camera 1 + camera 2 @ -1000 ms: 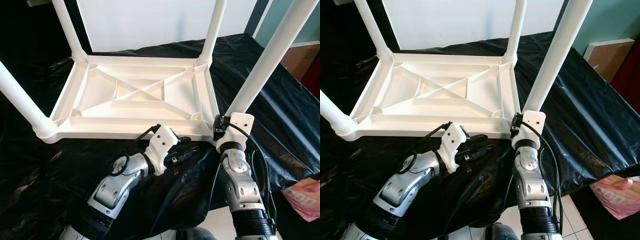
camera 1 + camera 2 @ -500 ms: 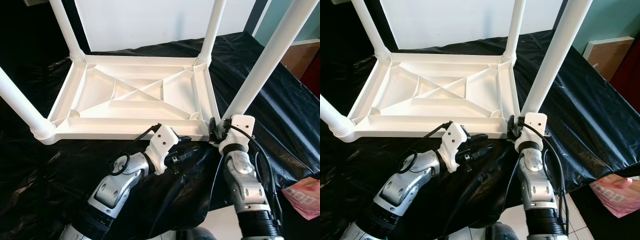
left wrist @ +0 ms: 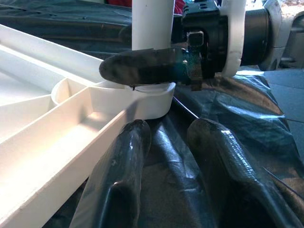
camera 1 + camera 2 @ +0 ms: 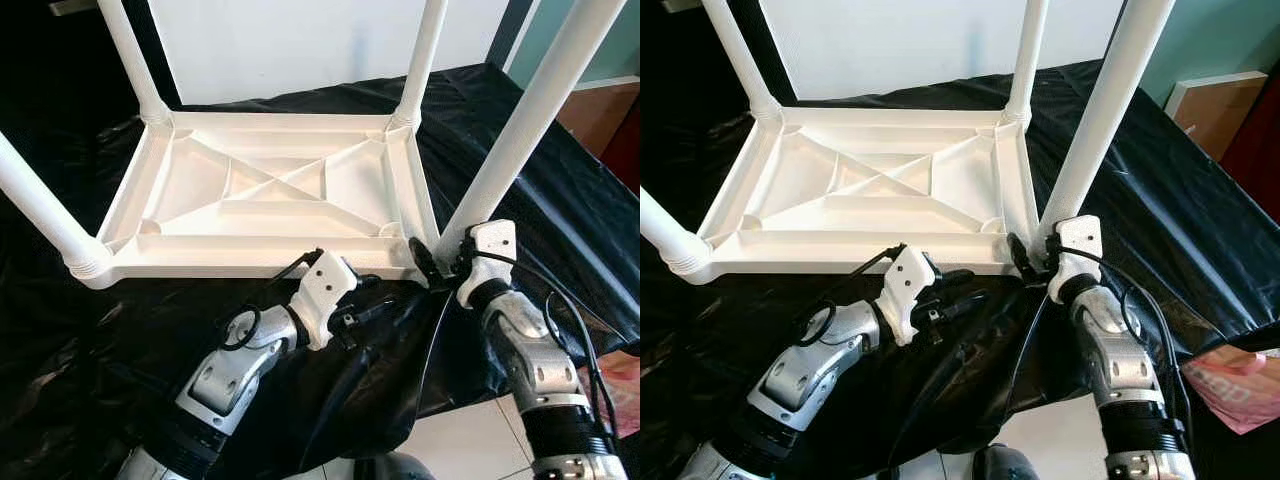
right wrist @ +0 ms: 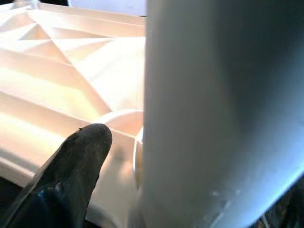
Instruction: Building children table
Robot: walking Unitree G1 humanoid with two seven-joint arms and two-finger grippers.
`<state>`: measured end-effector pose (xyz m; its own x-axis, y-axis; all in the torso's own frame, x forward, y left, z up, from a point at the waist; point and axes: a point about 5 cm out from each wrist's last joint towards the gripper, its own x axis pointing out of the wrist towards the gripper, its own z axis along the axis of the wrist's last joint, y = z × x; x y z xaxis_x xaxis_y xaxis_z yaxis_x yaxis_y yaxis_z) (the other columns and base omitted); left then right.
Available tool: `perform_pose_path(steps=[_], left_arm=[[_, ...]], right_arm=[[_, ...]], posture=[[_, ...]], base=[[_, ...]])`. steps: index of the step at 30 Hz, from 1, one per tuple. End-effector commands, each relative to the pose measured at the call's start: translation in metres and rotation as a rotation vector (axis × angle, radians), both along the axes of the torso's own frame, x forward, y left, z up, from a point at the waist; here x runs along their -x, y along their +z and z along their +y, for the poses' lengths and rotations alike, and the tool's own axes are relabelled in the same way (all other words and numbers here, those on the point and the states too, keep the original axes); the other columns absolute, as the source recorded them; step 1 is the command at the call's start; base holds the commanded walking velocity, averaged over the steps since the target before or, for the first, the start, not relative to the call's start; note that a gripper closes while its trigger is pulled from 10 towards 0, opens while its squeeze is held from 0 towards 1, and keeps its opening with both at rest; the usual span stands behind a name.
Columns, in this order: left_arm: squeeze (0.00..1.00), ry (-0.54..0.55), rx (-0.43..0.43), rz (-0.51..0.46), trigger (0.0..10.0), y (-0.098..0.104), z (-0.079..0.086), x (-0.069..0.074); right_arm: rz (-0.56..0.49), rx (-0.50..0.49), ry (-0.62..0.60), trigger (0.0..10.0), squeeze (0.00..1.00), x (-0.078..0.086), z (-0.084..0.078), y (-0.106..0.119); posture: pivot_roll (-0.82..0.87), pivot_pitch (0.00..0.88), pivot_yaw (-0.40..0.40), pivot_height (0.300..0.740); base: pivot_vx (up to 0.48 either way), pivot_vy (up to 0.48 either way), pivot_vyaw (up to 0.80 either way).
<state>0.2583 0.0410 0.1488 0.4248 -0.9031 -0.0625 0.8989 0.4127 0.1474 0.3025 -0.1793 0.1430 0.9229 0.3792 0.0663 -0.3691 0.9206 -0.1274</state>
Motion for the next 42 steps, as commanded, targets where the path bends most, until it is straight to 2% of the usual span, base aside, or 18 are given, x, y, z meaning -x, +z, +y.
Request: perform_pose_path(steps=[1, 7, 8, 9, 10, 19, 20, 21, 22, 23, 24, 25, 31, 33, 37, 42], left_arm=[[0.0, -0.102, -0.031, 0.005, 10.0, -0.003, -0.002, 0.004], [0.0, -0.096, -0.034, -0.004, 10.0, -0.002, -0.001, 0.001], [0.0, -0.095, -0.034, -0.006, 10.0, -0.001, -0.001, 0.001], [0.0, -0.095, -0.034, -0.006, 10.0, -0.001, -0.001, 0.001], [0.0, -0.094, -0.034, -0.008, 10.0, -0.001, -0.001, 0.001], [0.0, -0.084, -0.032, -0.007, 10.0, -0.001, 0.002, 0.002], [0.0, -0.084, -0.032, -0.007, 10.0, 0.0, 0.002, 0.002], [0.0, -0.084, -0.032, -0.007, 10.0, 0.0, 0.002, 0.002], [0.0, -0.083, -0.032, -0.007, 10.0, 0.0, 0.002, 0.001], [0.0, -0.082, -0.032, -0.007, 10.0, 0.0, 0.002, 0.0], [0.0, -0.082, -0.032, -0.007, 10.0, 0.0, 0.002, 0.0], [0.0, -0.082, -0.032, -0.007, 10.0, 0.0, 0.002, 0.0], [0.0, -0.087, -0.031, -0.005, 10.0, 0.0, 0.001, 0.001], [0.0, -0.091, -0.027, -0.002, 10.0, 0.0, 0.0, 0.002], [0.0, -0.092, -0.026, 0.0, 10.0, 0.0, 0.0, 0.002], [0.0, -0.09, -0.023, 0.003, 10.0, -0.001, -0.001, 0.003]], right_arm=[[0.01, 0.008, 0.054, 10.0, 0.0, -0.001, 0.002, -0.002], [0.009, 0.042, 0.149, 10.0, 0.0, -0.01, 0.006, 0.0], [0.008, 0.054, 0.164, 0.6, 0.0, -0.013, 0.006, 0.0], [0.008, 0.054, 0.164, 0.6, 0.0, -0.013, 0.006, 0.0], [0.007, 0.06, 0.176, 0.0, 0.0, -0.014, 0.006, 0.0], [0.026, 0.074, 0.183, 0.0, 0.0, -0.011, -0.002, -0.008], [0.029, 0.069, 0.174, 1.2, 0.0, -0.011, -0.004, -0.009], [0.029, 0.069, 0.174, 1.2, 0.0, -0.011, -0.004, -0.009], [0.03, 0.066, 0.161, 4.6, 0.0, -0.01, -0.006, -0.009], [0.028, 0.057, 0.139, 10.0, 0.0, -0.01, -0.008, -0.009], [0.028, 0.057, 0.139, 10.0, 0.0, -0.01, -0.008, -0.009], [0.015, 0.059, 0.075, 10.0, 0.0, -0.011, -0.011, -0.008], [0.035, 0.094, -0.071, 10.0, 0.0, -0.014, -0.016, -0.011], [0.046, 0.072, -0.158, 10.0, 0.0, -0.014, -0.017, -0.012], [0.05, 0.05, -0.238, 10.0, 0.0, -0.012, -0.015, -0.013], [0.072, -0.024, -0.405, 10.0, 0.0, -0.006, -0.006, -0.019]], posture=[[-0.01, 0.119, -0.009, 0.74], [0.0, 0.109, 0.0, 0.74], [0.01, 0.109, 0.002, 0.74], [0.01, 0.109, 0.002, 0.74], [0.01, 0.108, 0.002, 0.74], [0.02, 0.104, 0.007, 0.74], [0.01, 0.102, 0.008, 0.74], [0.01, 0.102, 0.008, 0.74], [0.01, 0.102, 0.008, 0.74], [0.01, 0.102, 0.008, 0.74], [0.01, 0.102, 0.008, 0.74], [0.01, 0.103, 0.009, 0.74], [0.0, 0.108, 0.008, 0.74], [0.0, 0.112, 0.008, 0.74], [0.0, 0.115, 0.009, 0.74], [0.0, 0.116, 0.006, 0.74]], base=[[0.0, 0.0, 0.0], [0.0, 0.0, 0.0], [0.0, 0.0, 0.0], [0.0, 0.0, 0.0], [0.0, 0.0, 0.0], [0.0, 0.0, 0.0], [0.0, 0.0, 0.0], [0.0, 0.0, 0.0], [0.0, 0.0, 0.0], [0.0, 0.0, 0.0], [0.0, 0.0, 0.0], [0.0, 0.0, 0.0], [0.0, 0.0, 0.0], [0.0, 0.0, 0.0], [0.0, 0.0, 0.0], [0.0, 0.0, 0.0]])
